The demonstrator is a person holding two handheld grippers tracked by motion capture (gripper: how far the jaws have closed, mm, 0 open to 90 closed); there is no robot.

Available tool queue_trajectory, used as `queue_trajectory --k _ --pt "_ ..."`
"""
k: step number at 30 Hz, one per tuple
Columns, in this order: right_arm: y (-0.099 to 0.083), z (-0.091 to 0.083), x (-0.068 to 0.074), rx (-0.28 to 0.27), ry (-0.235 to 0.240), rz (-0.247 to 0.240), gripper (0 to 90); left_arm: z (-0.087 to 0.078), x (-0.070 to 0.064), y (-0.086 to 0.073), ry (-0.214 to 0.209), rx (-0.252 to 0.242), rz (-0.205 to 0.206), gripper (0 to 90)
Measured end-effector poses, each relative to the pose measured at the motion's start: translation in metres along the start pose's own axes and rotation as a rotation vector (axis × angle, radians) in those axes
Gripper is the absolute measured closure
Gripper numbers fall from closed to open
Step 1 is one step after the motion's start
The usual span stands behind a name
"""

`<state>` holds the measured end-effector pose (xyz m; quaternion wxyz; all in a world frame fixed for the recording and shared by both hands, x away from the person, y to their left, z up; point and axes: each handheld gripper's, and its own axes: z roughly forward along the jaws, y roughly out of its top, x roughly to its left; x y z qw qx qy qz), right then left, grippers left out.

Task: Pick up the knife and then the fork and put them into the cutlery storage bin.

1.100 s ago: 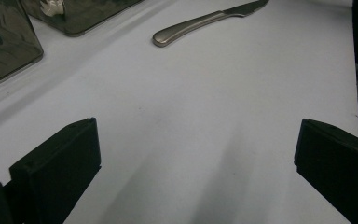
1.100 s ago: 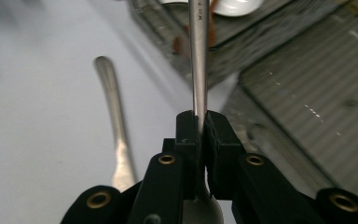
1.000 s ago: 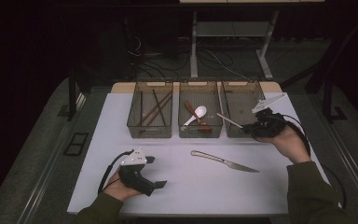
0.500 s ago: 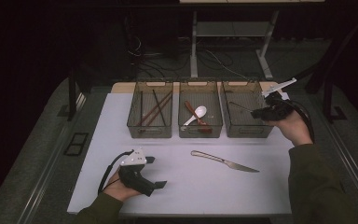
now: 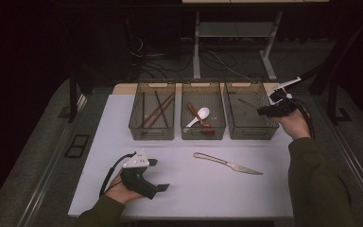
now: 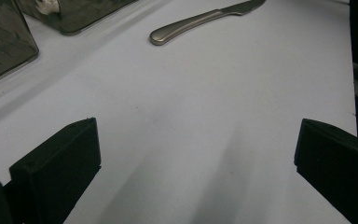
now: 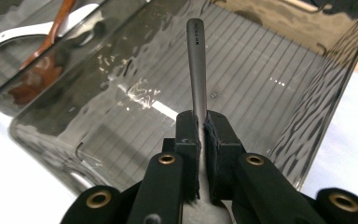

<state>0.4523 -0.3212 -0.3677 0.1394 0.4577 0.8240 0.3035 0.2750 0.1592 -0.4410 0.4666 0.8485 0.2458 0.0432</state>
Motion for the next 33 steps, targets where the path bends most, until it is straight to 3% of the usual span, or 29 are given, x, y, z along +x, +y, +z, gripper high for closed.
queue_trajectory --k 3,12,14,15,18,22,29,33 --pt "0.000 0.007 -0.001 0.022 -0.014 0.008 84.2 0.000 0.000 0.000 -0.001 0.002 0.001 0.0" --pt "0.002 0.027 0.004 0.072 0.003 -0.001 83.8 -0.001 -0.001 0.000 -0.002 0.000 0.002 0.0" --pt "0.002 0.031 0.006 0.077 -0.006 -0.008 79.7 0.000 -0.001 0.000 -0.004 0.000 0.002 0.0" --pt "0.002 0.031 0.006 0.059 -0.018 -0.004 72.9 0.000 -0.001 0.000 -0.004 0.000 0.002 0.0" --pt "0.004 0.028 0.004 0.026 0.015 0.027 63.4 0.000 -0.001 0.000 -0.005 0.000 0.003 0.0" --pt "0.003 0.023 0.002 0.009 0.020 0.042 55.1 0.000 -0.001 0.000 -0.004 0.001 0.004 0.0" --pt "-0.001 0.001 0.001 -0.077 0.046 0.058 44.6 0.000 -0.001 0.000 -0.002 0.004 0.004 0.0" --pt "-0.004 -0.014 0.005 -0.130 0.097 0.059 42.8 0.000 -0.001 0.000 0.000 0.003 0.004 0.0"
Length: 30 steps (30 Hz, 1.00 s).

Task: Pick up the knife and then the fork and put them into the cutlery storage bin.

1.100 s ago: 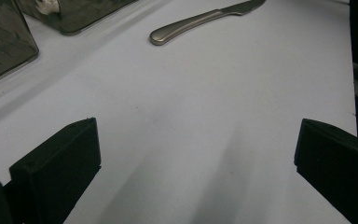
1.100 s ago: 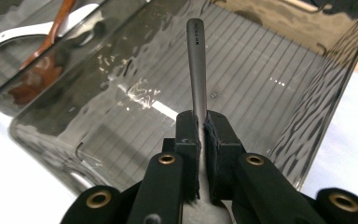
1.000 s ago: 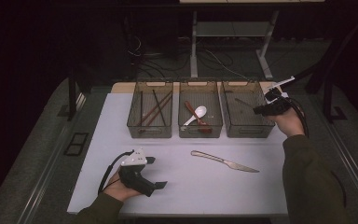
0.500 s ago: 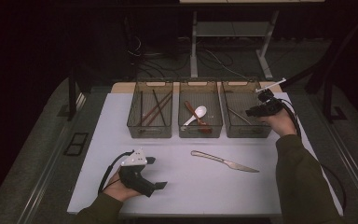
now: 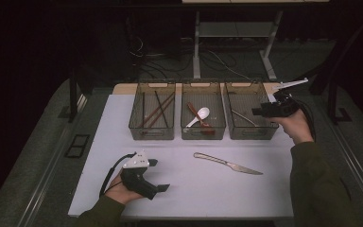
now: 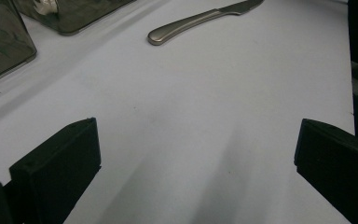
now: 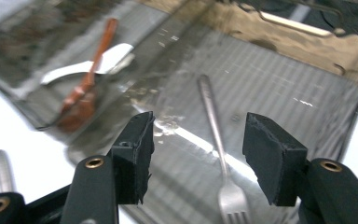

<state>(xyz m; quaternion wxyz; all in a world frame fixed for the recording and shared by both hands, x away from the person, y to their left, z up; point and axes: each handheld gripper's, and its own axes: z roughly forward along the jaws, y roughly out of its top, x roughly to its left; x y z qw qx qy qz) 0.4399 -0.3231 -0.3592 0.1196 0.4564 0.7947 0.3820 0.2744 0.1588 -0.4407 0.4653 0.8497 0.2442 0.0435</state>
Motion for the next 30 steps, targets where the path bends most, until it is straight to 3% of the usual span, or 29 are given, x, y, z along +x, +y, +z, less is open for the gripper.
queue_trajectory --k 4,17,22,30 --pt "-0.004 -0.010 0.011 -0.010 0.059 -0.018 39.2 0.000 0.000 0.000 0.001 0.000 0.000 0.0" --pt "-0.027 -0.029 0.064 -0.046 0.133 -0.175 34.7 0.000 -0.001 0.000 0.005 0.001 0.000 0.0" --pt "-0.036 -0.025 0.082 -0.016 0.164 -0.221 34.7 0.000 -0.001 0.000 0.006 0.002 -0.001 0.0" --pt "-0.044 -0.009 0.103 0.097 0.175 -0.310 35.7 0.000 -0.001 0.000 0.005 0.004 0.001 0.0"
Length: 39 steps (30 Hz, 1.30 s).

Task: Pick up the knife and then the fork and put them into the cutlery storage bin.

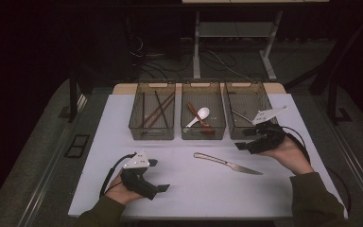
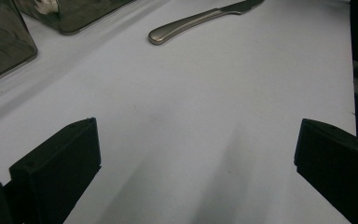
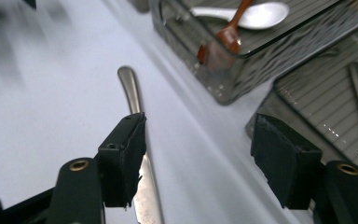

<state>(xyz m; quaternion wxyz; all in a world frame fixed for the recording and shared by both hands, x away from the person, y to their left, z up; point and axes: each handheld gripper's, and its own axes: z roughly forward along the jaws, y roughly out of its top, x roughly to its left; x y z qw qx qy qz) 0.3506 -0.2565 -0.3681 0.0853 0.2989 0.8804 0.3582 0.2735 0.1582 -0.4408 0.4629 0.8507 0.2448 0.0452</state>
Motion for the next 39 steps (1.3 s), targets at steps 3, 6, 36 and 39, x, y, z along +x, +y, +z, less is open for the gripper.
queue_trajectory --k 3,6,36,39 --pt "0.003 0.009 0.007 0.057 0.010 -0.031 36.8 0.000 0.000 0.000 -0.001 0.000 0.001 0.0" --pt "0.007 0.018 0.014 0.114 0.020 -0.075 39.0 0.000 0.000 0.000 -0.001 0.000 0.000 0.0" --pt "0.033 0.102 0.043 0.607 0.062 -0.322 71.9 0.000 0.000 0.000 -0.007 -0.001 0.003 0.0" --pt "0.035 0.103 0.043 0.609 0.063 -0.334 74.6 0.000 0.000 0.000 -0.008 -0.001 0.002 0.0"
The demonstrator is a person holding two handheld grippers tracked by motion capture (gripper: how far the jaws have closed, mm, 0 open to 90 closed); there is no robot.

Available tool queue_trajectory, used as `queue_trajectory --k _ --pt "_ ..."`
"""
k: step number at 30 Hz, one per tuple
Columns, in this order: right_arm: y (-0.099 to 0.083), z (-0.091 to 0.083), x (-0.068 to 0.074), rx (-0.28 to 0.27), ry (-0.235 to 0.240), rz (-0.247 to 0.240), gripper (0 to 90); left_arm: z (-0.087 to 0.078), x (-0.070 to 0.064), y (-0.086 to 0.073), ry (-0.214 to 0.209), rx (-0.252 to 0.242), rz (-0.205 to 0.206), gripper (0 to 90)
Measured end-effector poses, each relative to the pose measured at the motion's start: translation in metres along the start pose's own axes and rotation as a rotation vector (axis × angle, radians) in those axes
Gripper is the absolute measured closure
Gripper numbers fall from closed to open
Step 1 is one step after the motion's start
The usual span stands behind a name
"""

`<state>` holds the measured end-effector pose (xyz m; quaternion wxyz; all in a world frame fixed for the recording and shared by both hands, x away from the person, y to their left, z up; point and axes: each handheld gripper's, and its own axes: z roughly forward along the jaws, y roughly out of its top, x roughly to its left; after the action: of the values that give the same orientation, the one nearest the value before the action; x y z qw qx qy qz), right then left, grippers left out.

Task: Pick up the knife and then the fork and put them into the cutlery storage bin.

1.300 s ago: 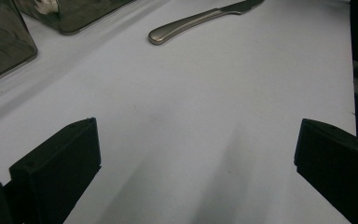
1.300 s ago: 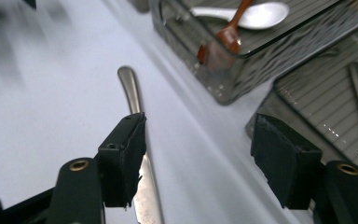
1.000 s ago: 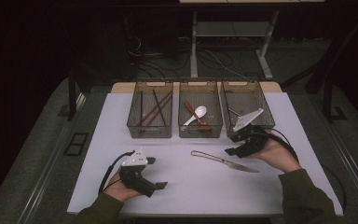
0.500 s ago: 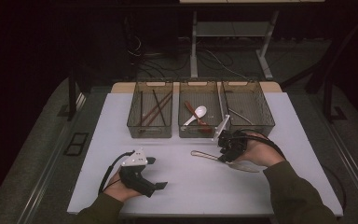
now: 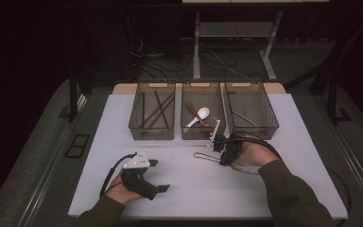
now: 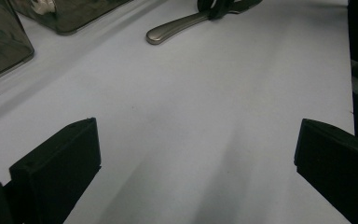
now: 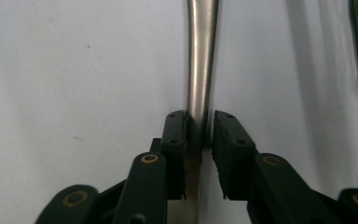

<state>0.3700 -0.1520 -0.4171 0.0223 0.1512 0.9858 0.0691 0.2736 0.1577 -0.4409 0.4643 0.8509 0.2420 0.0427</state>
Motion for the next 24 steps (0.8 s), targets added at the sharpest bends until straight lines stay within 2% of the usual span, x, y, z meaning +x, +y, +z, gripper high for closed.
queue_trajectory --k 7,14,17,24 --pt "0.009 0.002 0.001 0.058 -0.001 -0.013 75.3 0.000 0.000 0.000 0.000 0.000 0.000 0.0" --pt "0.012 0.003 -0.001 0.083 0.014 -0.016 76.8 0.000 0.000 0.000 0.000 0.001 0.001 0.0" --pt "0.014 0.003 -0.001 0.096 0.005 -0.026 80.0 0.000 0.000 0.000 0.000 0.000 0.000 0.0" --pt "0.009 0.002 0.000 0.061 0.001 -0.034 80.5 0.000 0.000 0.000 0.001 0.001 0.000 0.0"
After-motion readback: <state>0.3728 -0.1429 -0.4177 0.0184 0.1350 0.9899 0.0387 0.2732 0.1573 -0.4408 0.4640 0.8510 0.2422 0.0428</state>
